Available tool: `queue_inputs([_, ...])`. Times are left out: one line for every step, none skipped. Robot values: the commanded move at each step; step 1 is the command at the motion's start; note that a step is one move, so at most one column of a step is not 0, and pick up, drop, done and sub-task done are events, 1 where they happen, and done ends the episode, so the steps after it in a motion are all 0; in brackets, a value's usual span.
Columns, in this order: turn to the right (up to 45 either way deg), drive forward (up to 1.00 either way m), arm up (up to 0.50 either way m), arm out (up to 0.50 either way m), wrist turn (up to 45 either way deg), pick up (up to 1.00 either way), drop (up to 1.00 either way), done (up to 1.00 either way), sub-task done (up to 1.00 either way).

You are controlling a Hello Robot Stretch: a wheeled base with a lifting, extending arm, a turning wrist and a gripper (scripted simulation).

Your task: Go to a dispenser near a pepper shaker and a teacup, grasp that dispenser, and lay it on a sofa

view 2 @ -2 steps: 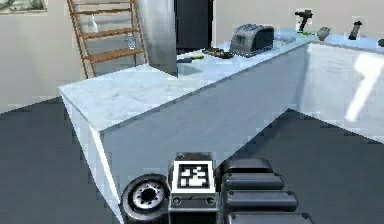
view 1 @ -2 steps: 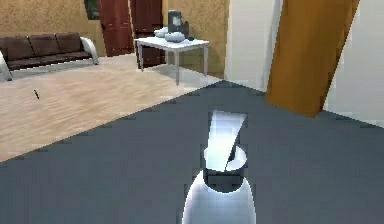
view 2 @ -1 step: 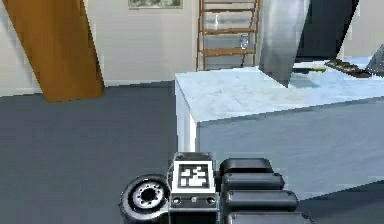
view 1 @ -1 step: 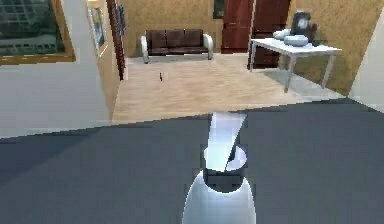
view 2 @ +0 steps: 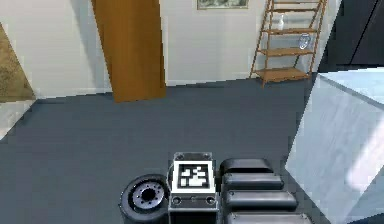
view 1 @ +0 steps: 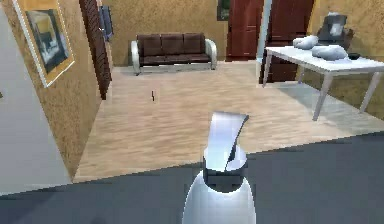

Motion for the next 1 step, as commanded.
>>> queue_inputs([0.0, 1.0, 0.0, 0.0, 0.0, 0.0, 0.0, 0.0, 0.0])
